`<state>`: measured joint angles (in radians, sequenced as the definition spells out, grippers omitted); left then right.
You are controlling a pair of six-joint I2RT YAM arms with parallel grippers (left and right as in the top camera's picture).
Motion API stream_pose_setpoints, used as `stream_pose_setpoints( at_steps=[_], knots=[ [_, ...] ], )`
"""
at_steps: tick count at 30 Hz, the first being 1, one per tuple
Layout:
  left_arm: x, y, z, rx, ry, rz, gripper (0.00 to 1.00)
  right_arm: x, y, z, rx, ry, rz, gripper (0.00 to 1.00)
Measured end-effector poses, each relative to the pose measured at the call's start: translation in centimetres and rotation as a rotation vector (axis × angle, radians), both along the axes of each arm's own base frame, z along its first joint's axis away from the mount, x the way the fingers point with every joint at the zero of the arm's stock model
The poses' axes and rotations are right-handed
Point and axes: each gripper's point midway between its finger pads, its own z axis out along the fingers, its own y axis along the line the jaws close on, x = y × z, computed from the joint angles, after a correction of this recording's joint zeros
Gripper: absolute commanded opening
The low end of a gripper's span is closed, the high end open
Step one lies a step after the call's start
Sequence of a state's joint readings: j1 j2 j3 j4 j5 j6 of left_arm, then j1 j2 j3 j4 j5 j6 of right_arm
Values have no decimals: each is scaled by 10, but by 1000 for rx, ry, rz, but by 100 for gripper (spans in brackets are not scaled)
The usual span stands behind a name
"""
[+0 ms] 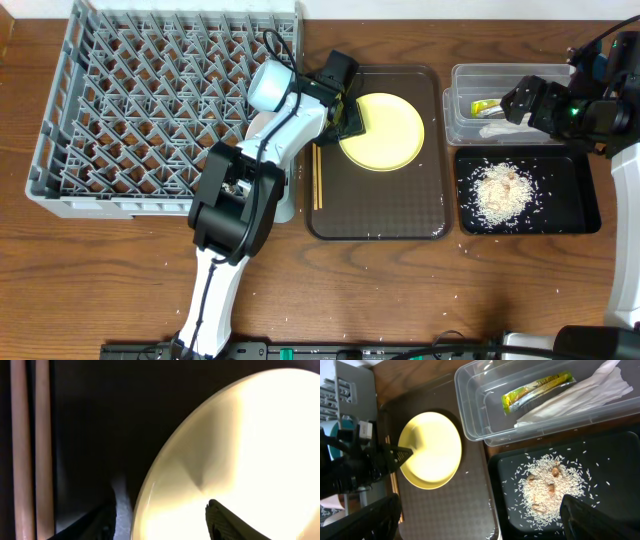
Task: Sort waste into correct bins and load items into the dishwasher
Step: 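Lower the left gripper and grasp the yellow plate's left rim, then lift the yellow plate and carry it left into the dish rack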
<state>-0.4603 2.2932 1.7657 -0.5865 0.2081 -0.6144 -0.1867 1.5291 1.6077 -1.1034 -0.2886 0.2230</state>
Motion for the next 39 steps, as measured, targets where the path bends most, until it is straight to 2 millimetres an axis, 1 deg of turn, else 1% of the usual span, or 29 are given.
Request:
stream_pose_setpoints(
  at_steps=[2, 3, 4, 8, 11, 12, 15, 16, 19, 26, 31, 33, 35, 39],
  knots=[
    [-3, 0, 0, -10, -3, -2, 58, 0, 0, 0, 0, 0, 0, 99],
    [-3, -1, -1, -17, -6, -3, 55, 0, 0, 0, 0, 0, 0, 99],
    [-4, -2, 0, -30, -11, -5, 54, 0, 0, 0, 0, 0, 0, 99],
    [-3, -13, 0, -107, -41, -21, 51, 0, 0, 0, 0, 0, 0, 99],
    [-4, -17, -2, -135, -49, -32, 44, 0, 0, 0, 0, 0, 0, 99],
    [-6, -17, -2, -139, -48, -35, 39, 0, 0, 0, 0, 0, 0, 99],
    [-10, -18, -4, -150, -34, -36, 10, 0, 0, 0, 0, 1, 0, 99],
    [-11, -18, -6, -149, -31, -39, 8, 0, 0, 0, 0, 0, 0, 99],
    [-14, -16, -9, -145, -19, -35, 7, 0, 0, 0, 0, 0, 0, 99],
    [-14, -16, -7, -146, -23, -40, 7, 0, 0, 0, 0, 0, 0, 99],
    [-27, -9, -2, -118, -18, -68, 7, 0, 0, 0, 0, 0, 0, 99],
    [-29, -7, 6, -112, -33, -84, 8, 0, 0, 0, 0, 0, 0, 99],
    [-27, -7, 27, -115, -81, -107, 7, 0, 0, 0, 0, 0, 0, 99],
    [-22, -9, 84, -150, -205, -134, 7, 0, 0, 0, 0, 0, 0, 99]
  ],
)
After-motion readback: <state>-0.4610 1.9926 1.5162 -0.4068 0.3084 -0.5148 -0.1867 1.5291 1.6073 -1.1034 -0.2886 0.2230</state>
